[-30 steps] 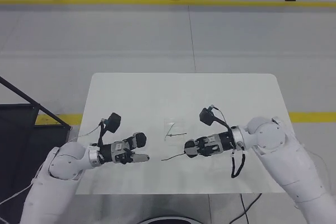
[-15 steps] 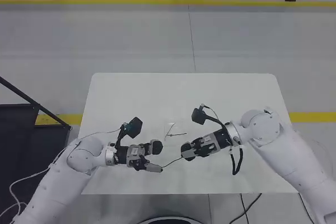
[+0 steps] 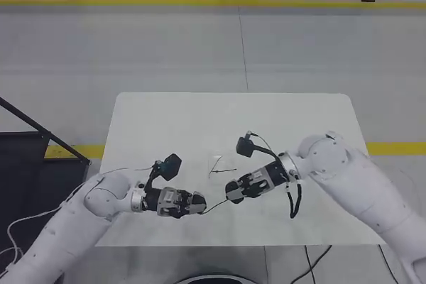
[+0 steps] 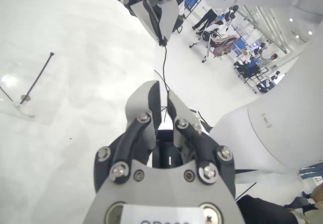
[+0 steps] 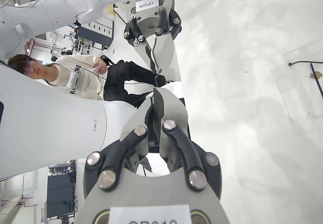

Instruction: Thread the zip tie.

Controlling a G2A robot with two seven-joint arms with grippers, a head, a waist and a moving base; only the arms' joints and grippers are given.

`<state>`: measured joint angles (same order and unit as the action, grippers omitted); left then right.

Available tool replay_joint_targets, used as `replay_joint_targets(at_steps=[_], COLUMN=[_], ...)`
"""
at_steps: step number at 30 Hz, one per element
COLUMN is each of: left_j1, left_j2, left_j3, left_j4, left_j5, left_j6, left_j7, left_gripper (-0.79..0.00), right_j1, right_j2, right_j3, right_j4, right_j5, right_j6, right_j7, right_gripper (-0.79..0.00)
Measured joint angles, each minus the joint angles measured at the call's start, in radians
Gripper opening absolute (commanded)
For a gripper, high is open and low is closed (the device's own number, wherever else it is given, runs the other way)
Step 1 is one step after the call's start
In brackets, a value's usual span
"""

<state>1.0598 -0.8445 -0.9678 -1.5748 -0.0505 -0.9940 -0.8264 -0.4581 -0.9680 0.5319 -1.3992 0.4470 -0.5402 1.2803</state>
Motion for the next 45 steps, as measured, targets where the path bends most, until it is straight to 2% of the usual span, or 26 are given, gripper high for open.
replay_joint_targets(at_steps=[4, 7, 13, 15, 17, 19, 21, 27, 29, 33, 36, 45], left_j1=[-0.023, -0.039, -0.063, -0.069, -0.074, -0.081, -0.087, -0.104, -0.109, -0.117, -0.121, -0.133], left_j2=[0.014, 0.023, 0.038, 0.042, 0.044, 0.046, 0.046, 0.042, 0.040, 0.035, 0.031, 0.019], left_j3=[0.036, 0.059, 0.089, 0.097, 0.104, 0.114, 0.123, 0.148, 0.153, 0.161, 0.164, 0.181], left_j4=[0.009, 0.015, 0.022, 0.026, 0.031, 0.035, 0.041, 0.054, 0.058, 0.068, 0.075, 0.094], left_j5=[-0.011, -0.024, -0.046, -0.052, -0.054, -0.055, -0.057, -0.056, -0.058, -0.057, -0.055, -0.047], left_j6=[-0.013, -0.019, -0.018, -0.018, -0.018, -0.018, -0.018, -0.018, -0.018, -0.018, -0.018, -0.018], left_j7=[0.013, 0.019, 0.019, 0.019, 0.019, 0.019, 0.019, 0.019, 0.019, 0.020, 0.022, 0.024], left_gripper=[-0.597, -0.480, -0.394, -0.317, -0.289, -0.317, -0.388, -0.416, -0.471, -0.508, -0.585, -0.637], right_j1=[0.024, 0.040, 0.064, 0.070, 0.074, 0.079, 0.084, 0.094, 0.096, 0.102, 0.106, 0.117], right_j2=[-0.002, -0.004, -0.008, -0.008, -0.007, -0.006, -0.005, -0.005, -0.005, -0.007, -0.008, -0.008], right_j3=[-0.030, -0.050, -0.080, -0.088, -0.094, -0.101, -0.107, -0.118, -0.123, -0.133, -0.140, -0.158], right_j4=[0.013, 0.026, 0.040, 0.043, 0.044, 0.043, 0.043, 0.053, 0.054, 0.057, 0.058, 0.059], right_j5=[0.006, 0.004, 0.012, 0.015, 0.017, 0.020, 0.022, 0.023, 0.024, 0.027, 0.027, 0.030], right_j6=[-0.005, -0.009, -0.021, -0.024, -0.027, -0.030, -0.033, -0.045, -0.046, -0.048, -0.052, -0.059], right_j7=[-0.005, -0.009, -0.021, -0.024, -0.027, -0.030, -0.033, -0.045, -0.046, -0.048, -0.052, -0.059], right_gripper=[-0.785, -0.785, -0.785, -0.785, -0.785, -0.785, -0.785, -0.785, -0.785, -0.785, -0.785, -0.785])
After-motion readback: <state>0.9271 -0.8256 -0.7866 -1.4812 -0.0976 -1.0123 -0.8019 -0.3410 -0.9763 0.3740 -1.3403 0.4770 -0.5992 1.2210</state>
